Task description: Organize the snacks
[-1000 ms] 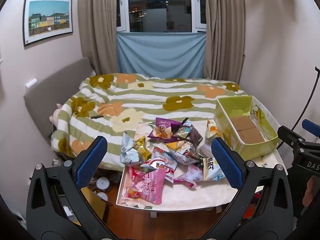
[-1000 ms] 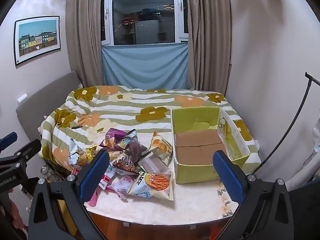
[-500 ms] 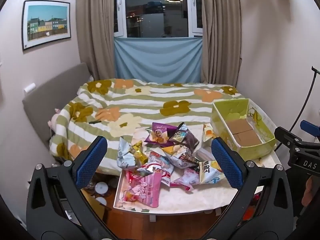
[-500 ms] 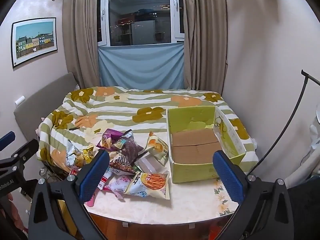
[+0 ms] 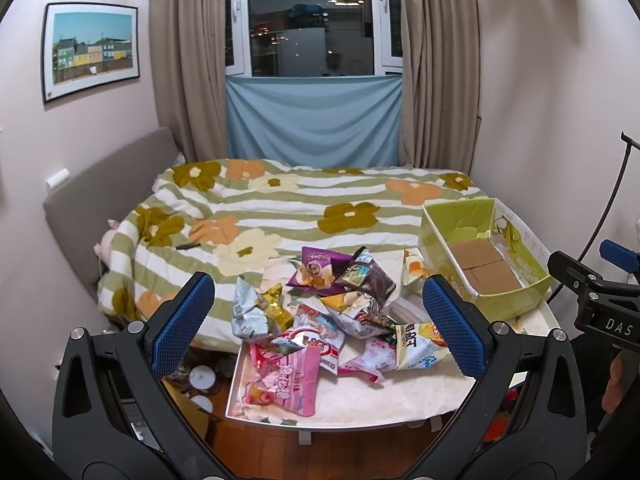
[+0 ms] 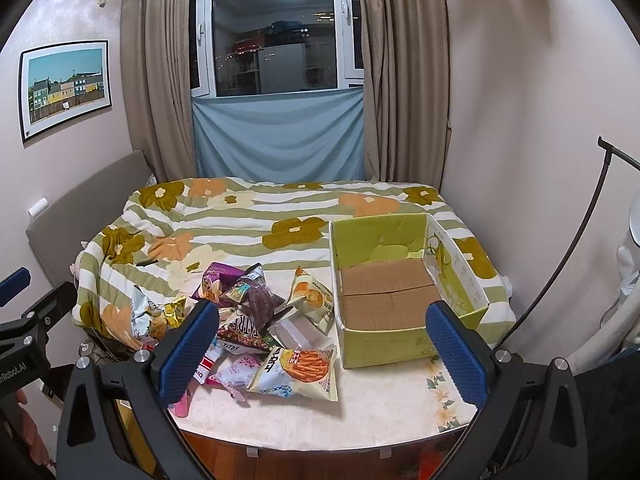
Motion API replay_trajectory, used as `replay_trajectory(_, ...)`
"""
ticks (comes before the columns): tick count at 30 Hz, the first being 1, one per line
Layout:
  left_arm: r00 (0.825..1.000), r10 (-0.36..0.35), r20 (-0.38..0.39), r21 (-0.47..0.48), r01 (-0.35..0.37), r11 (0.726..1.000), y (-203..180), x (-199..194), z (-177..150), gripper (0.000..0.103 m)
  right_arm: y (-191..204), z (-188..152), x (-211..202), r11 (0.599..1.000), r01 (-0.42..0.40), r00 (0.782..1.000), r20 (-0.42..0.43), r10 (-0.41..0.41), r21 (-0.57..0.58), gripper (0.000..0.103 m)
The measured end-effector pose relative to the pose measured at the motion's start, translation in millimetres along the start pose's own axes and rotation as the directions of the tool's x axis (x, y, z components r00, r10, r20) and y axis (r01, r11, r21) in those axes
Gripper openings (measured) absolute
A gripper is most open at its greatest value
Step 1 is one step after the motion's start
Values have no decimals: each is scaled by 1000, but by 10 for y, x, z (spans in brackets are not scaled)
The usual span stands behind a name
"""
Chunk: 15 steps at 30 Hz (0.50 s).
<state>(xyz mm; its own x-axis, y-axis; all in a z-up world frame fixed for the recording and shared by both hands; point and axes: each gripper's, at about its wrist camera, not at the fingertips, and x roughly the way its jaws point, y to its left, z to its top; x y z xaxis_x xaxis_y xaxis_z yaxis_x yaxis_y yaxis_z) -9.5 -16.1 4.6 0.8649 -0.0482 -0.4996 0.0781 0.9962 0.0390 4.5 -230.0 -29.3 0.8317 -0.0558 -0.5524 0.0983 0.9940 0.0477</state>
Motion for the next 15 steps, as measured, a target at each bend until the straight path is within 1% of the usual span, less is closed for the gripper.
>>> replay_trajectory(15,1000,-12,-7,-5,12,1000,3,44,-9,103,-18,-18,17,1000,4,1000,-2,-4,2,103)
